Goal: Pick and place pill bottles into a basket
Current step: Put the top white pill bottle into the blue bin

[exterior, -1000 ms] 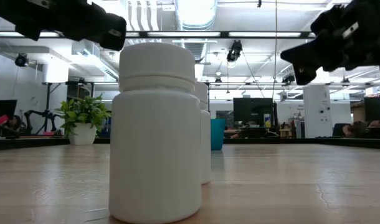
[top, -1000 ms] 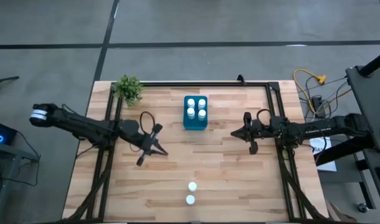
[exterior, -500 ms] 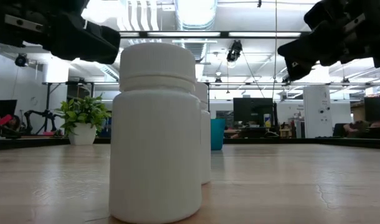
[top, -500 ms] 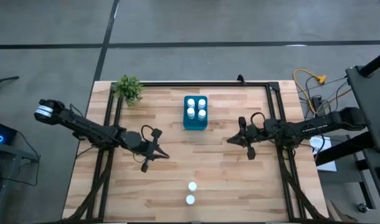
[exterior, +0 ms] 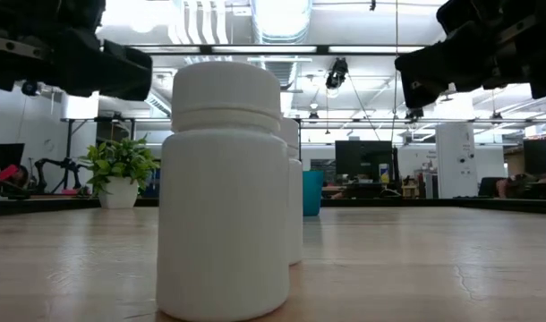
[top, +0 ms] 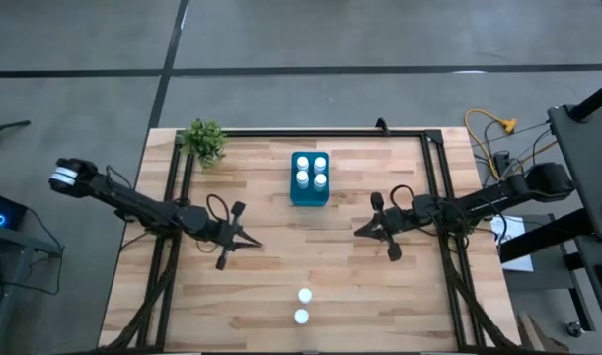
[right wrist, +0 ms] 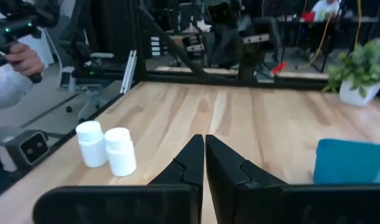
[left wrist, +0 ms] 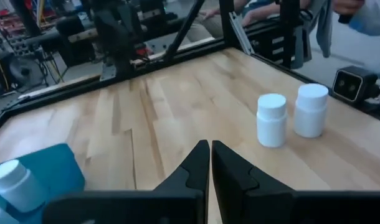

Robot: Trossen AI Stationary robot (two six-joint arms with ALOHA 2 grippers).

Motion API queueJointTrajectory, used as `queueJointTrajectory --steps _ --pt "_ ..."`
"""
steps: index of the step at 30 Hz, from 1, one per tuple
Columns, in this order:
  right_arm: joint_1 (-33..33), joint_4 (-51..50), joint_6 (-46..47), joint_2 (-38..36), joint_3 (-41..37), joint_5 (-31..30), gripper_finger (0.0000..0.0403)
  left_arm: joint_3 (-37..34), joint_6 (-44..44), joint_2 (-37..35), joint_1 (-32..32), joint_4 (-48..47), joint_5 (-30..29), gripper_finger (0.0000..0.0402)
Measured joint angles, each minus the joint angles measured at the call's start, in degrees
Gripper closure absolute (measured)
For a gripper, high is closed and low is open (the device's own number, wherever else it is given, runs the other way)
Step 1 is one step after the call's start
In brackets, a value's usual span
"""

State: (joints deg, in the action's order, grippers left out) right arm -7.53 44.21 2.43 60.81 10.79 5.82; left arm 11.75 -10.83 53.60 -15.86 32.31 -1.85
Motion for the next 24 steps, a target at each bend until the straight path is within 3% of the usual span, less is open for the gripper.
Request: queueJointTrajectory --steps 7,12,19,24 --pt "0.92 0.2 -2.16 -2.01 -0.25 -5.95 0.0394 -1.84 -0.02 -9.74 0.95 -5.6 2.45 0.0401" --pt "2.81 -0.69 -1.68 -3.54 -1.18 -5.89 0.0394 -2.46 0.07 -16.18 1.26 -11.53 3.4 0.0401" --pt "5.18 0.83 -1.16 -4.74 -4.21 -5.5 0.0394 -6.02 2.72 -21.34 1.27 -12.17 3.69 0.0401" --pt "5.81 4.7 -2.37 -5.48 -7.05 -0.48 0.0394 -7.42 3.02 -22.67 1.27 -11.88 4.08 0.0401"
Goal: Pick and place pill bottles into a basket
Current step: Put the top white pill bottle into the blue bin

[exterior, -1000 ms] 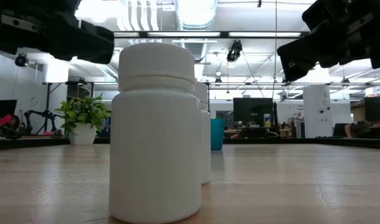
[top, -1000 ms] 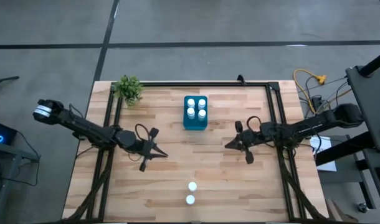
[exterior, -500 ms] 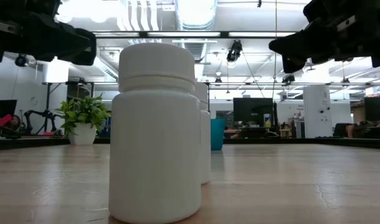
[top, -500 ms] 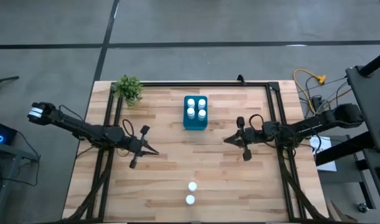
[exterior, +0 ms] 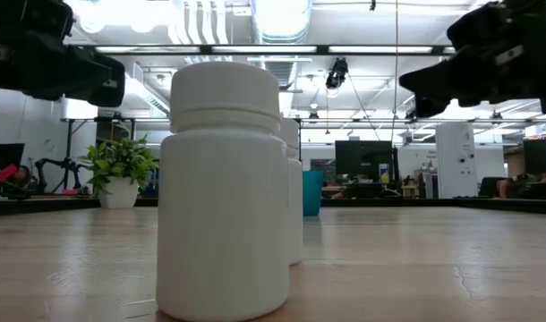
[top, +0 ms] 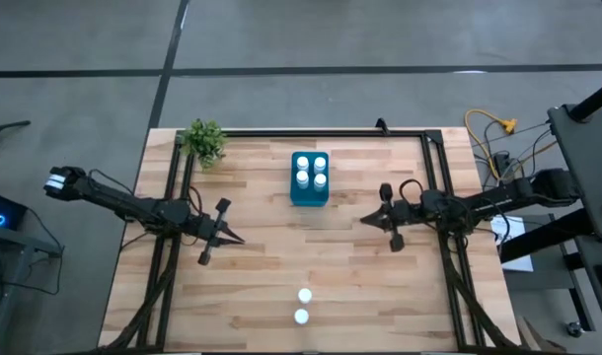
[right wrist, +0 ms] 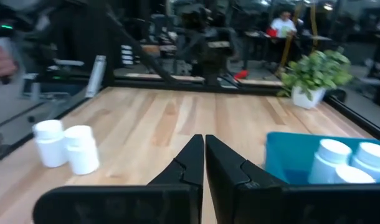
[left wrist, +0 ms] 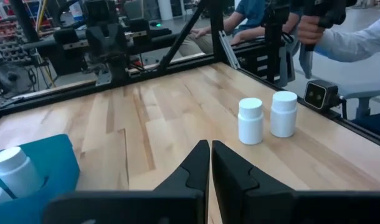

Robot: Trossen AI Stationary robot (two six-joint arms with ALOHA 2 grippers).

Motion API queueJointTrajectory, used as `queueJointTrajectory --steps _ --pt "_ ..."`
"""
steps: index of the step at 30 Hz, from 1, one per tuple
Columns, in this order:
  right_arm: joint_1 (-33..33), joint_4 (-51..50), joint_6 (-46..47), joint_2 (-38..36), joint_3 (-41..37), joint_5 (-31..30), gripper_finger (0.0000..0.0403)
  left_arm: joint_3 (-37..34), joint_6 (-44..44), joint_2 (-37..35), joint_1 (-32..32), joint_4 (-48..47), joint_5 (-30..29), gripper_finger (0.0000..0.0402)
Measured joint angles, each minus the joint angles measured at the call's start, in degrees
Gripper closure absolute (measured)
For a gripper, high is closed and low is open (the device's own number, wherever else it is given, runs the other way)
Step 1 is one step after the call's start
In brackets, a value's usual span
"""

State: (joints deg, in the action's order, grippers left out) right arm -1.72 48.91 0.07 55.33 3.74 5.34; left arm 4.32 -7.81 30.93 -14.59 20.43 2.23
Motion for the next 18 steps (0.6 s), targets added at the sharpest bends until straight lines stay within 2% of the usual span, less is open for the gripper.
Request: queueJointTrajectory --steps 4,18 --pt "0.27 2.81 -0.55 -0.5 -2.22 0.78 0.0394 -1.05 0.04 -0.46 0.0 0.0 0.22 0.0401" --pt "3.67 2.05 -1.12 -3.89 -3.25 1.13 0.0394 -1.51 0.13 -0.74 0.0 -0.5 0.2 0.0401"
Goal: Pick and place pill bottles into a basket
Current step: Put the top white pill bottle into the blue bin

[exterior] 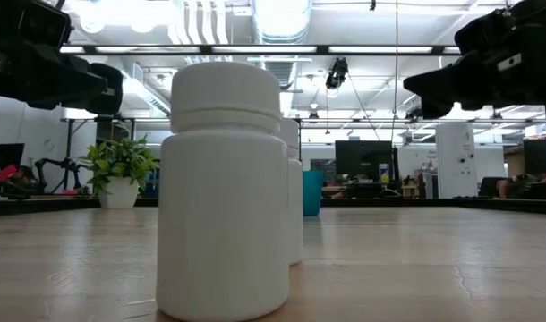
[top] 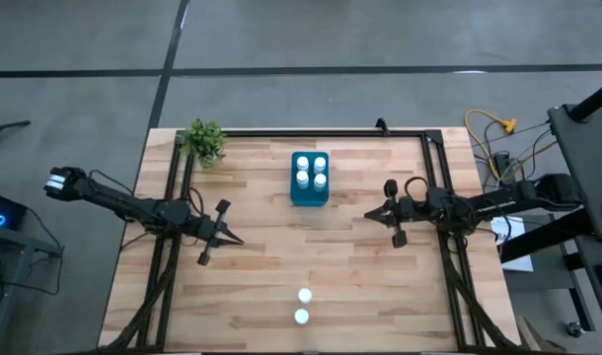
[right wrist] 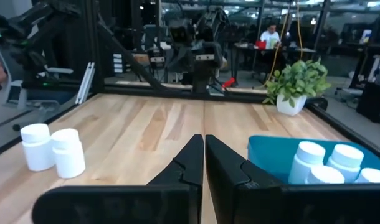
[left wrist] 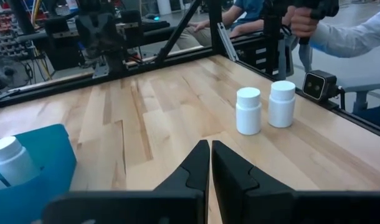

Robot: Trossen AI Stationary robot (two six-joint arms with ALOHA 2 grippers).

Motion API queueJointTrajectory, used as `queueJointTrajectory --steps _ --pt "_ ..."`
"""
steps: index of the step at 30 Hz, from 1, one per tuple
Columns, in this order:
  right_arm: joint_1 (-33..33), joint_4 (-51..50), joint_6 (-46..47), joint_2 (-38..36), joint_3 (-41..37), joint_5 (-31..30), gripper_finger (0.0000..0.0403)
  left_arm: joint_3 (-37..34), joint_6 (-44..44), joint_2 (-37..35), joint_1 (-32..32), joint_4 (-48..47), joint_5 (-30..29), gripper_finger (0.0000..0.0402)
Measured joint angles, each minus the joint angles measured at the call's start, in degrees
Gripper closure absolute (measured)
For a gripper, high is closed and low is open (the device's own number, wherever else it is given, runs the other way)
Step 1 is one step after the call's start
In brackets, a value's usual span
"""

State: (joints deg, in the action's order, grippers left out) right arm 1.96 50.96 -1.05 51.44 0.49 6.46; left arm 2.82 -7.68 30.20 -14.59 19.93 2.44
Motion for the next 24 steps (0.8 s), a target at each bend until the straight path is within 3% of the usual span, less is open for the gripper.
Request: queueJointTrajectory --steps 13,24 --pt "-0.07 -1.05 -2.13 -6.26 0.02 1.59 0.0394 -0.27 1.07 0.13 0.0 0.01 -0.02 0.0401" --pt "-0.11 -0.72 8.51 -9.75 6.42 1.17 0.0394 -0.27 0.91 -0.05 0.01 0.02 -3.5 0.0401"
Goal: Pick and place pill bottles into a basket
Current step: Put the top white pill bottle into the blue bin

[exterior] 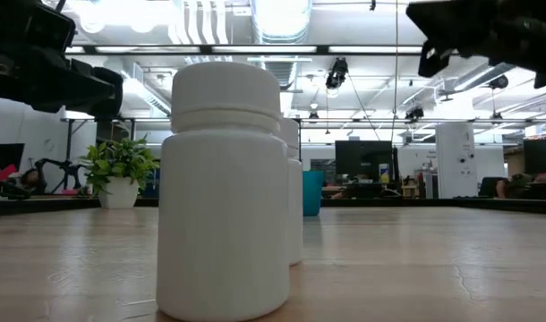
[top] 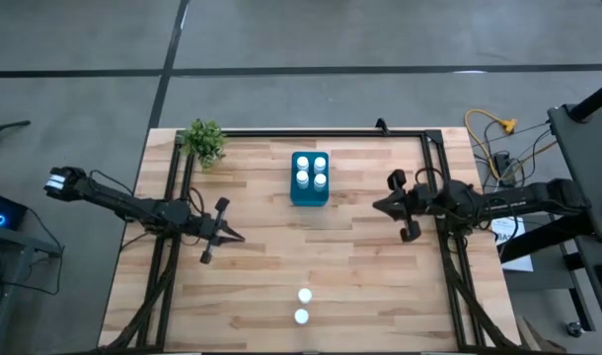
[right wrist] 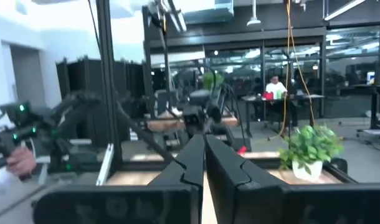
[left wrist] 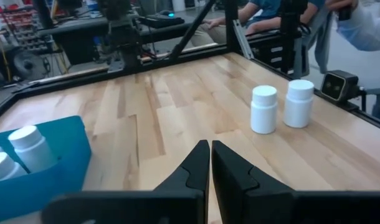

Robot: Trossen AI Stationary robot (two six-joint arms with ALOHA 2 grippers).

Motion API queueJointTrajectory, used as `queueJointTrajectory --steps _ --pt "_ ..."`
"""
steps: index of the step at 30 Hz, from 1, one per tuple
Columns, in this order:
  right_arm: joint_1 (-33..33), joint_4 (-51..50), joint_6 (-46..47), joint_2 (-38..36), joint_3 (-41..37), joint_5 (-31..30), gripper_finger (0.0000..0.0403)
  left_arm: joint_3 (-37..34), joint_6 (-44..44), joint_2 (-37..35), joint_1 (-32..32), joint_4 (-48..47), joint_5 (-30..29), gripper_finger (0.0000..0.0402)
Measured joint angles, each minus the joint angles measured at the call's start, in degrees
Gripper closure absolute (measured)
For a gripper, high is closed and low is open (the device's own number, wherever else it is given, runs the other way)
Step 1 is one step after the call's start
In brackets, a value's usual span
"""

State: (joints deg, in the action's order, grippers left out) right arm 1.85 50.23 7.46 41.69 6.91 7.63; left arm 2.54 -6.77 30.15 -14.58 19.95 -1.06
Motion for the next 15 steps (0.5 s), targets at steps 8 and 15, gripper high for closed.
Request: queueJointTrajectory --steps 8,15 --pt "0.0 -0.9 -0.77 0.87 2.34 -0.08 0.0394 0.53 0.24 -0.77 0.01 0.06 -0.04 0.0401" --pt "-0.09 -2.07 -1.46 0.83 2.34 0.36 0.0394 0.53 0.28 -0.47 1.15 0.0 -5.02 0.0401"
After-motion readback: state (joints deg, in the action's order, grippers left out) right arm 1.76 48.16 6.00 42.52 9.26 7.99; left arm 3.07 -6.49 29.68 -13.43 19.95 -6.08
